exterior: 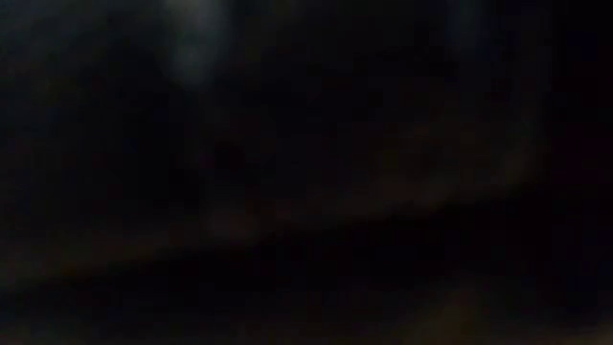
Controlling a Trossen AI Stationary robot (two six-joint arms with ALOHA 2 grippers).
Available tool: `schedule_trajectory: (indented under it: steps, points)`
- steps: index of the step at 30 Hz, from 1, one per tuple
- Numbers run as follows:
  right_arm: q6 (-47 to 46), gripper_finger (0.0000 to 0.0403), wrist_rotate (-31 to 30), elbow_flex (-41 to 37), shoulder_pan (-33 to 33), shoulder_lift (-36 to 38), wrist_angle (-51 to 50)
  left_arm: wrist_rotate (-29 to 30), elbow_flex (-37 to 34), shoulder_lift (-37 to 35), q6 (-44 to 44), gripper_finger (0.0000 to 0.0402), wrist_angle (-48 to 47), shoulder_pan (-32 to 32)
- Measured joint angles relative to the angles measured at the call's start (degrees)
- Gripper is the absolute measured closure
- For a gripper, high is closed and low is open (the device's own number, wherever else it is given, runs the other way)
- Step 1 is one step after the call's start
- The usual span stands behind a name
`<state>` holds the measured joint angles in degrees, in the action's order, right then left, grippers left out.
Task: Pick & place medical supplies in basket/bin
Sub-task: Put the blue patient gown into the blue laundry bin, then return to Home Position
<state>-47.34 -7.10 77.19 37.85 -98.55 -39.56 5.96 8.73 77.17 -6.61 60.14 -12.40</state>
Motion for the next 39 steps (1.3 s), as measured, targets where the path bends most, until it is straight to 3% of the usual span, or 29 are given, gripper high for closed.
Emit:
schedule_trajectory:
  steps: [4,11,14,18,22,28,30,39]
  points:
    - [7.1,0.0209,-8.3,0.8,0.3,2.1,3.5,0.0,0.0,0.0,0.0,0.0145,0.0,0.0]
    - [21.1,0.0225,-33.9,0.1,2.4,6.3,11.0,0.0,0.0,0.0,-0.3,0.0145,0.0,0.0]
    - [29.1,0.0227,-36.8,0.1,2.4,6.8,15.9,0.0,0.0,0.0,-0.3,0.0145,0.0,0.0]
    - [39.1,0.0227,-33.5,0.1,1.0,6.9,23.4,0.0,0.0,0.0,-0.3,0.0145,0.0,0.0]
    - [45.8,0.0227,-24.7,-0.9,-1.5,6.9,32.2,0.0,0.0,0.0,0.0,0.0145,0.0,0.0]
    - [55.9,0.0227,-1.5,-14.9,-6.5,6.9,69.0,0.0,0.0,0.0,0.0,0.0145,0.0,0.0]
    - [56.4,0.0227,4.9,-19.5,-8.0,7.8,74.2,0.0,0.0,0.0,0.0,0.0145,0.0,0.0]
    - [56.0,0.0227,5.7,-35.2,-10.8,26.3,74.5,0.0,0.0,0.0,0.0,0.0145,-0.3,0.0]
